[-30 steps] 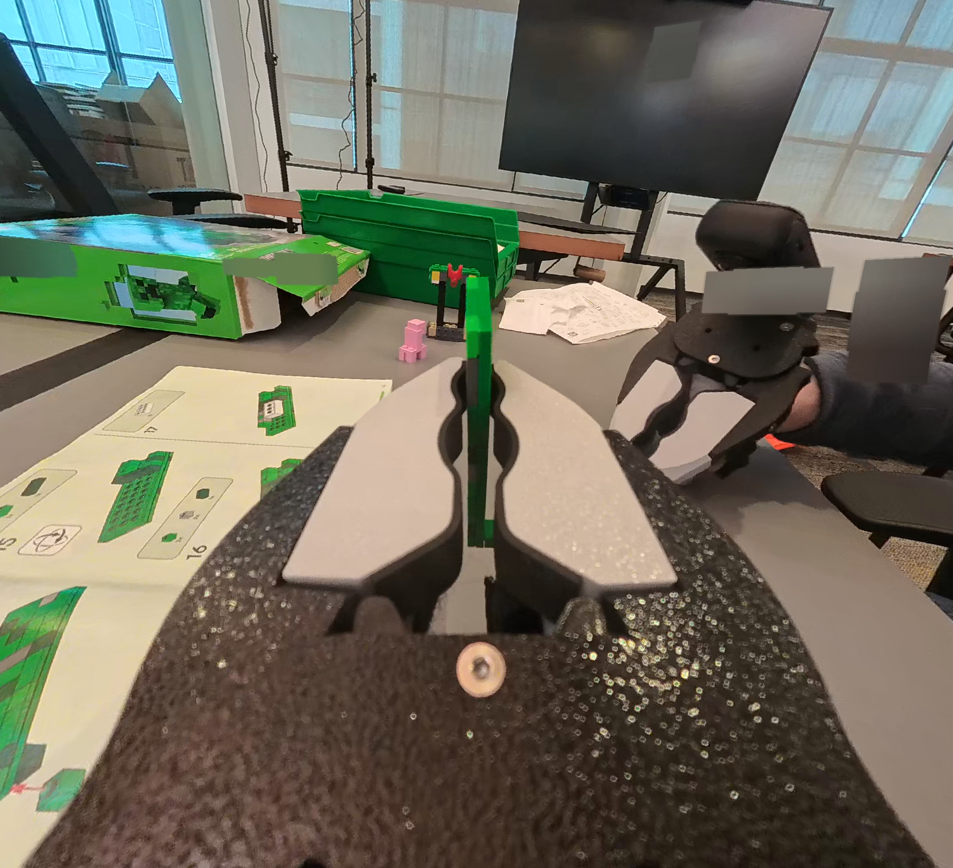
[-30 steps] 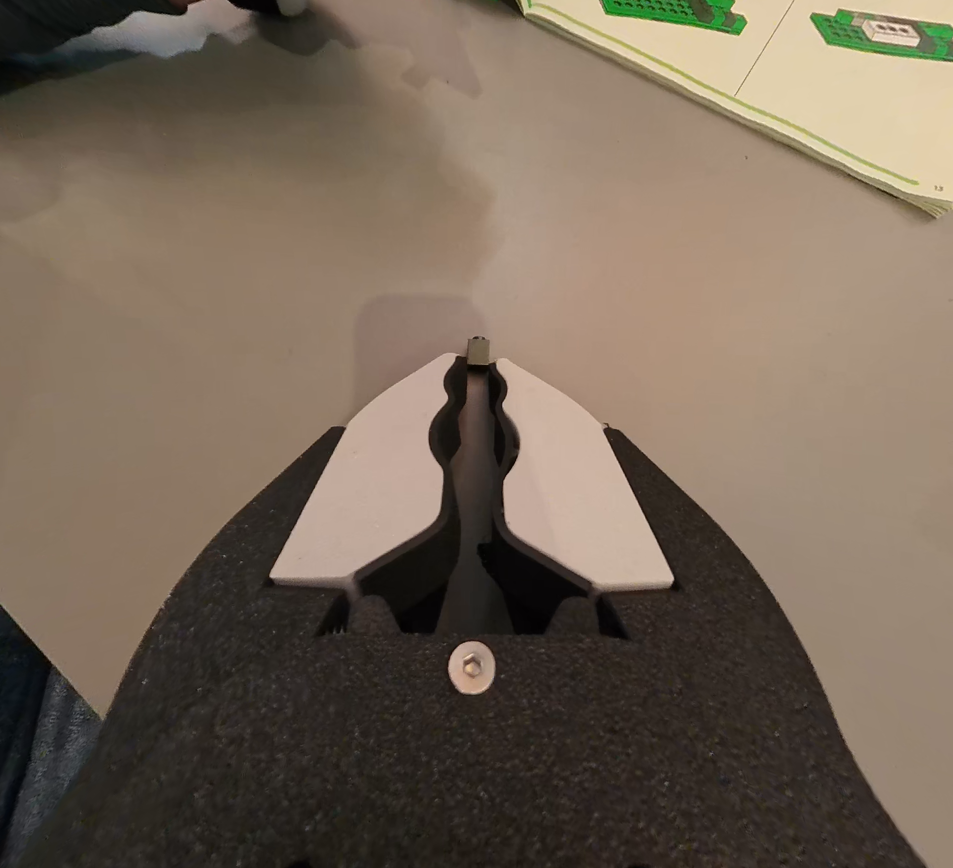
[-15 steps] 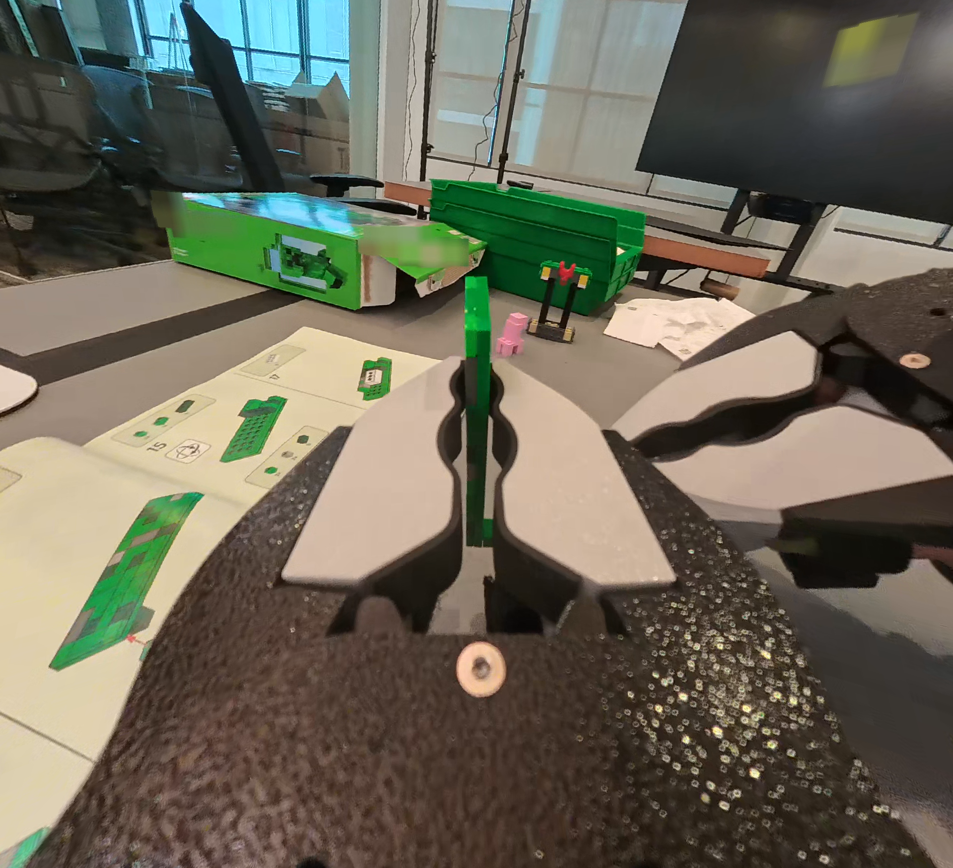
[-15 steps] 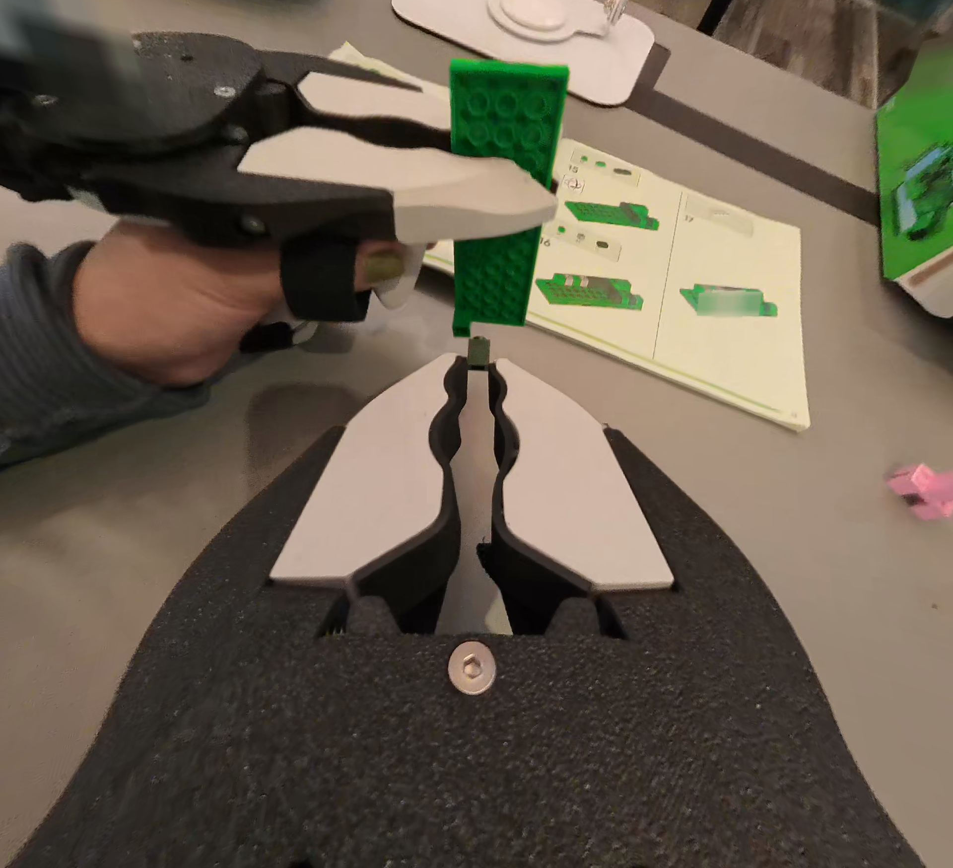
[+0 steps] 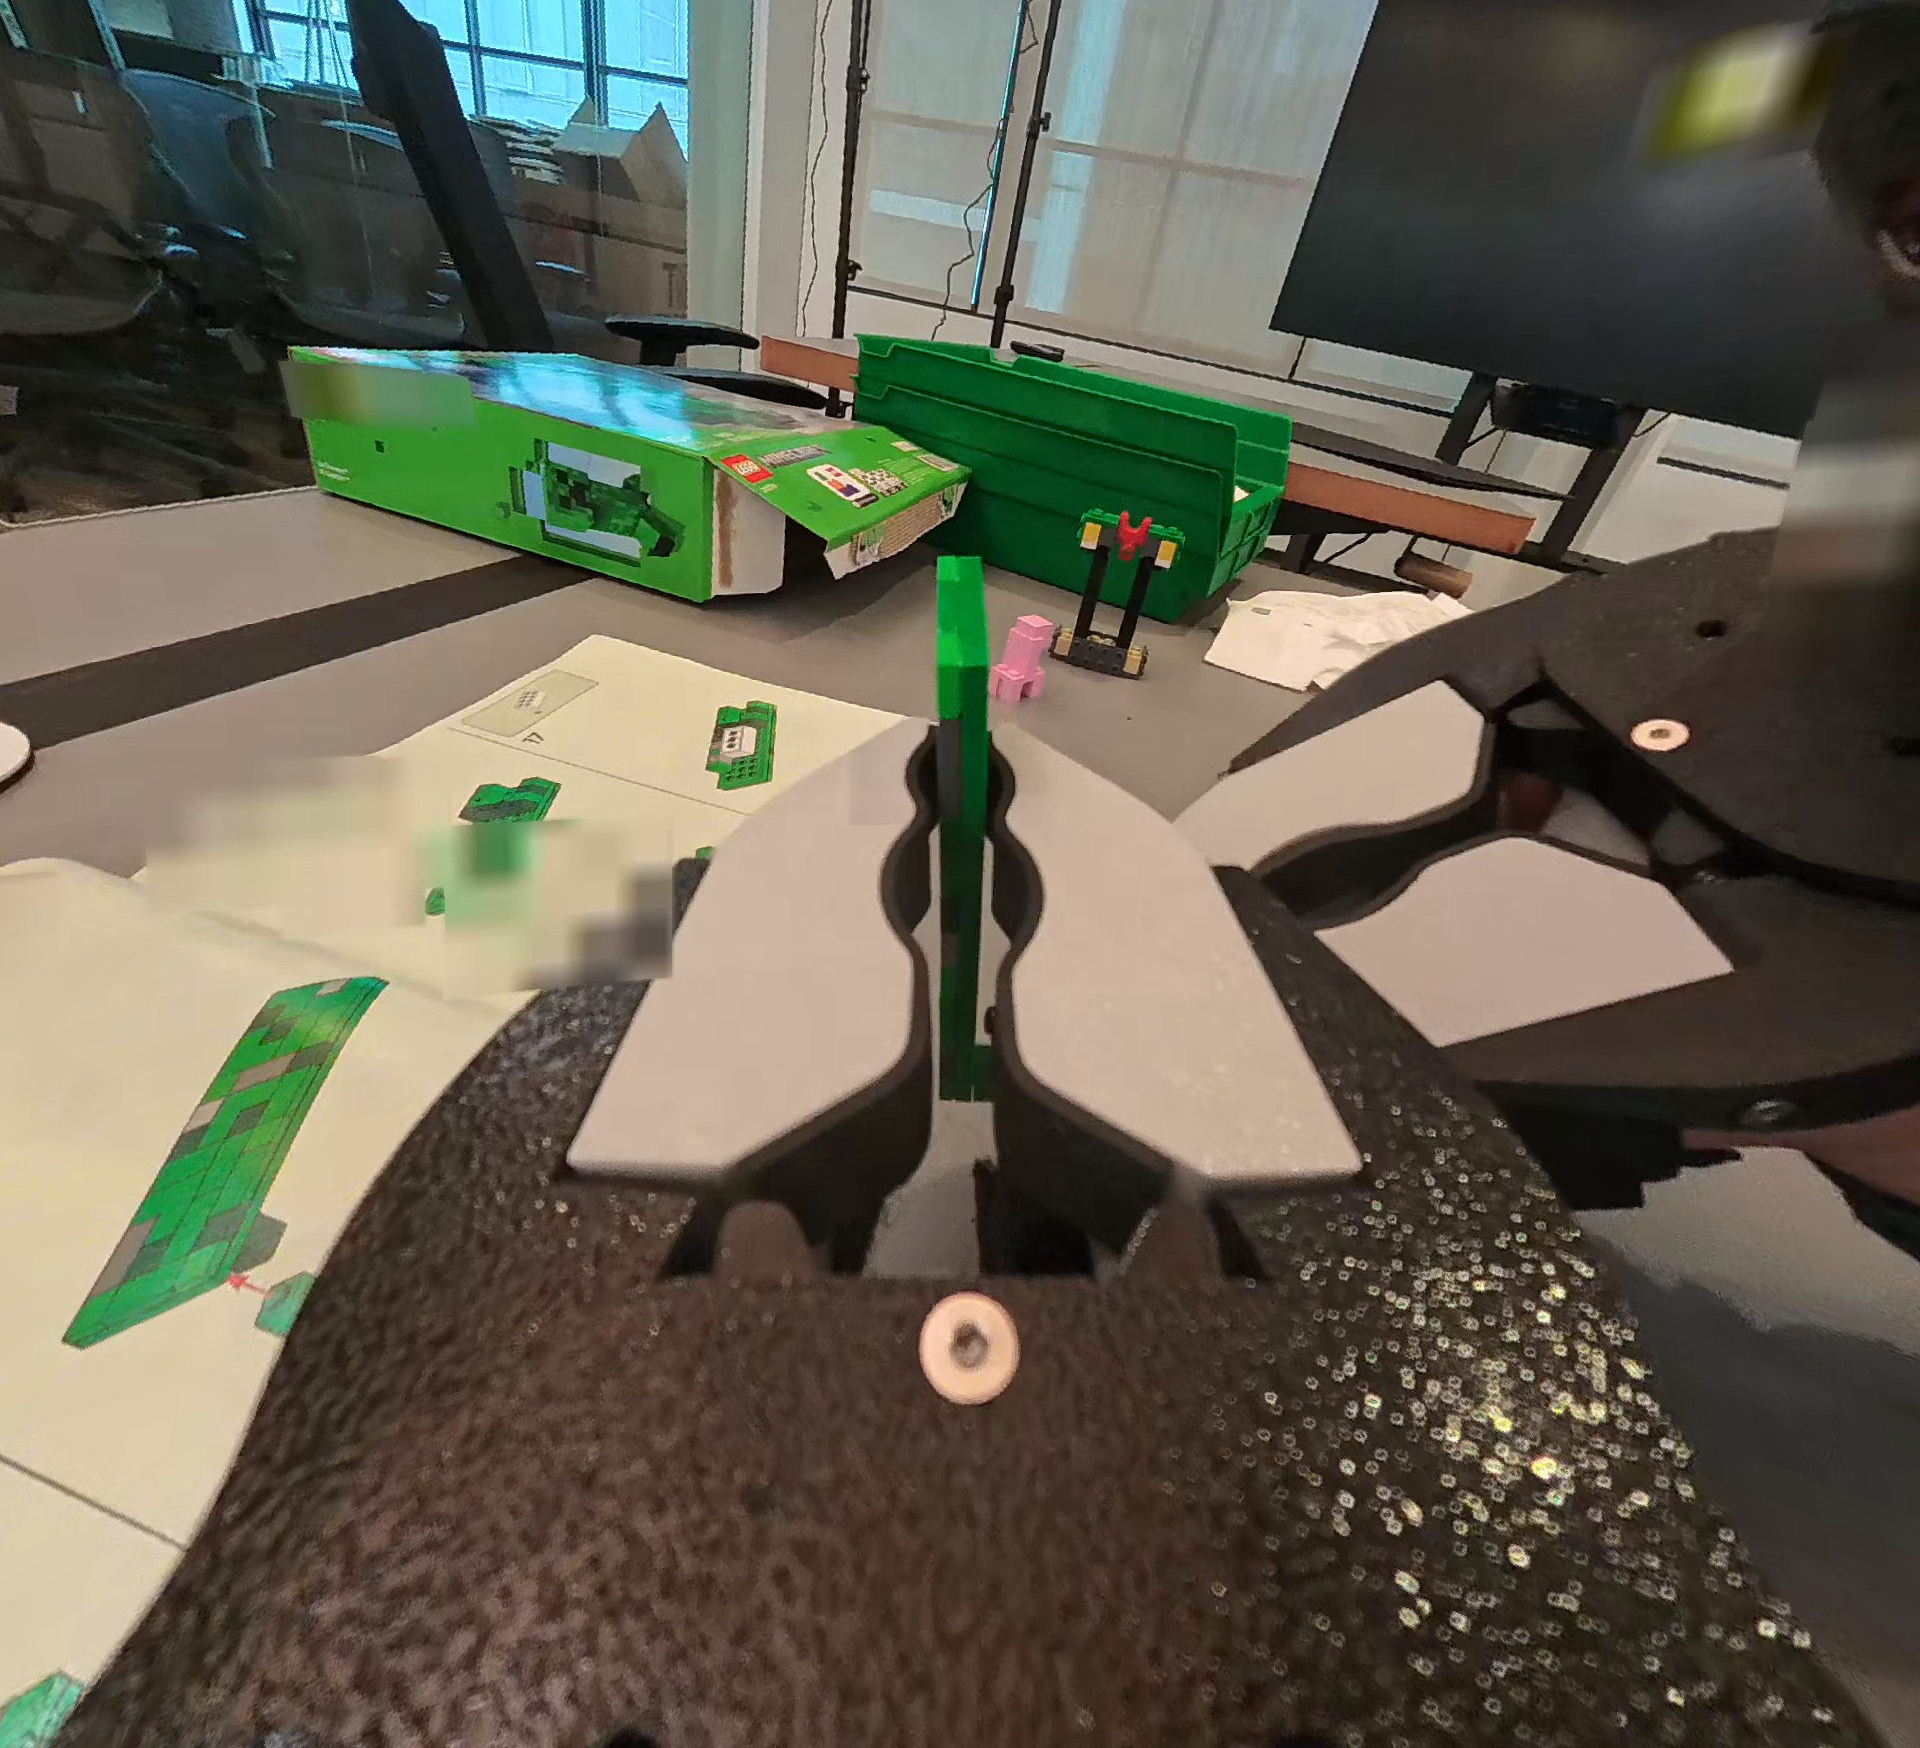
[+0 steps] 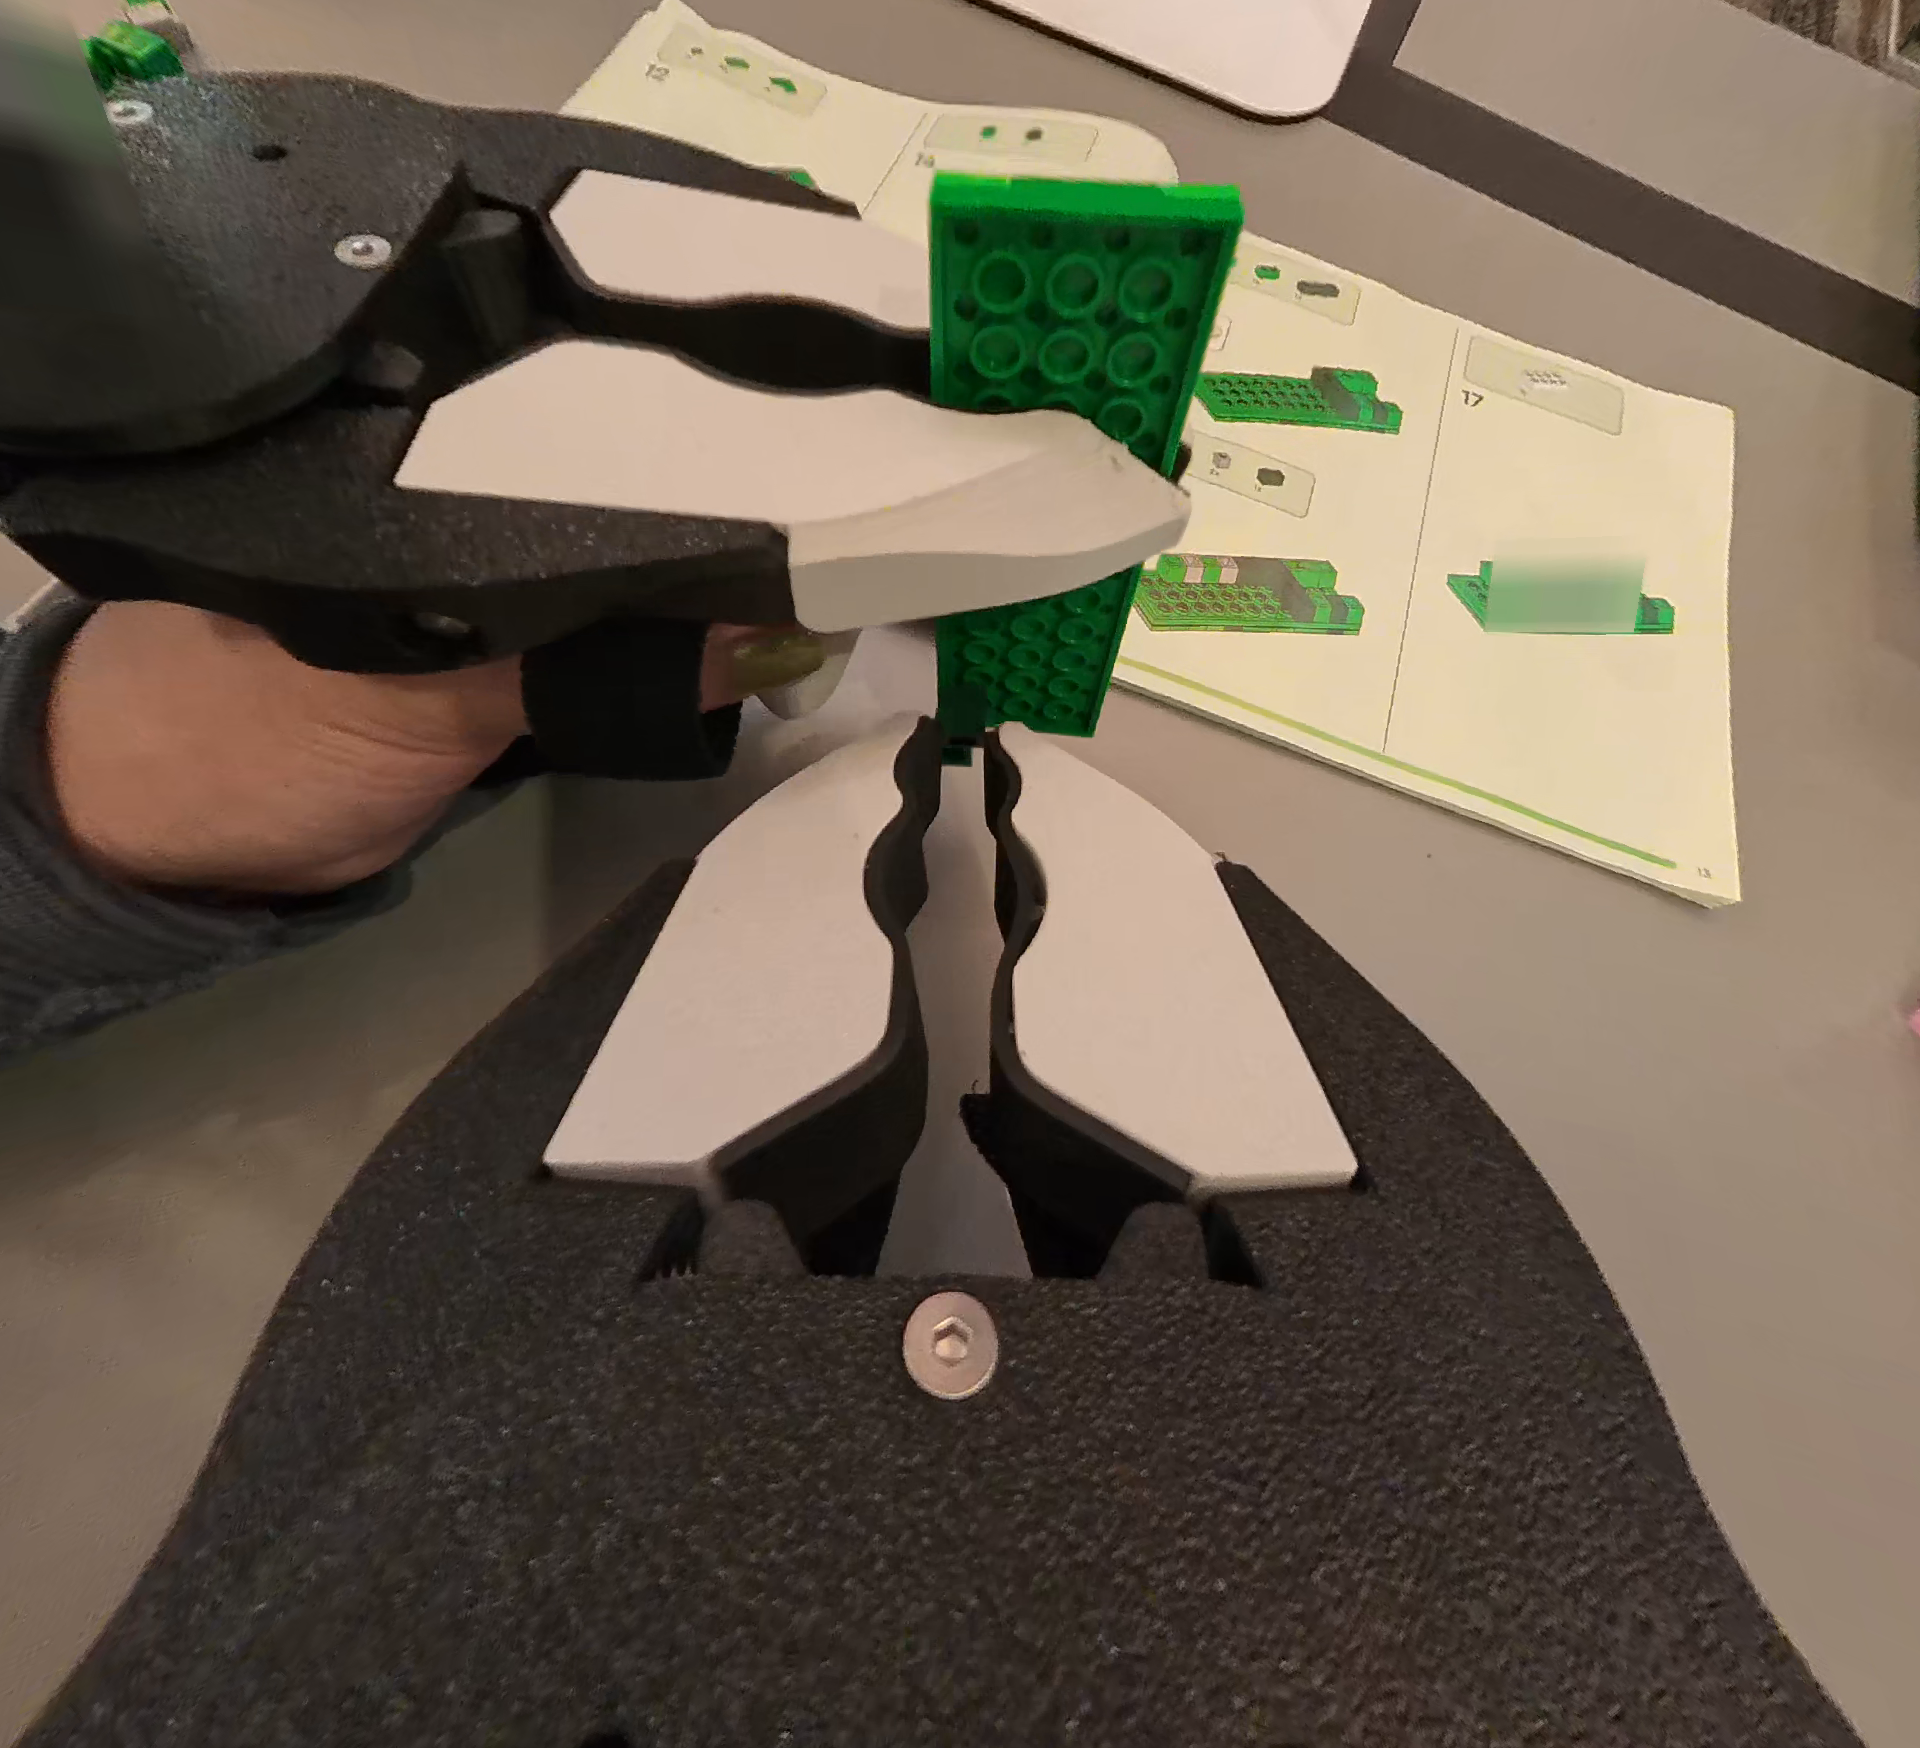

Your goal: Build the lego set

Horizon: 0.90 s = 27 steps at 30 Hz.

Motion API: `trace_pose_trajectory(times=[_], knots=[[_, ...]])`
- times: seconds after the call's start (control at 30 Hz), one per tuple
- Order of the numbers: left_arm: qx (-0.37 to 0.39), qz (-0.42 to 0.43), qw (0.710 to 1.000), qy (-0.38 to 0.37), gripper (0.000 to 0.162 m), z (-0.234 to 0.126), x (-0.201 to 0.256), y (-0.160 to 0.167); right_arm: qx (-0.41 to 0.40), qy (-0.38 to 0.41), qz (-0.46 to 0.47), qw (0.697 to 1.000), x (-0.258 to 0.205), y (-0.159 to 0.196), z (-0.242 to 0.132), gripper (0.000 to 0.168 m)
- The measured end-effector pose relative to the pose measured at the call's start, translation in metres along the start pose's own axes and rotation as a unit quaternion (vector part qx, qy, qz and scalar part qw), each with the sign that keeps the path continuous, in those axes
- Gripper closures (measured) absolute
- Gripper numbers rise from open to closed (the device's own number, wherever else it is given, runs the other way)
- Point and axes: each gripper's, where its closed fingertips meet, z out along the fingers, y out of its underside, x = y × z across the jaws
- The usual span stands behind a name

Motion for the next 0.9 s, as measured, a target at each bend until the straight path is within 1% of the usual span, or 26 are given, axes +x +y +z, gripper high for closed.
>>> trace_pose_trajectory(times=[0.3, 0.9], knots=[[0.001, -0.006, 1.0, 0.002, 0.156, -0.0002, -0.0007, -0.0002, -0.028, 0.003, -0.009, 1.0, -0.0017, 0.0023, 0.0046, 0.16], [-0.004, -0.002, 1.0, 0.005, 0.156, 0.0005, 0.0009, 0.0009, -0.036, 0.008, -0.014, 0.999, -0.0002, 0.0036, 0.0045, 0.16]])
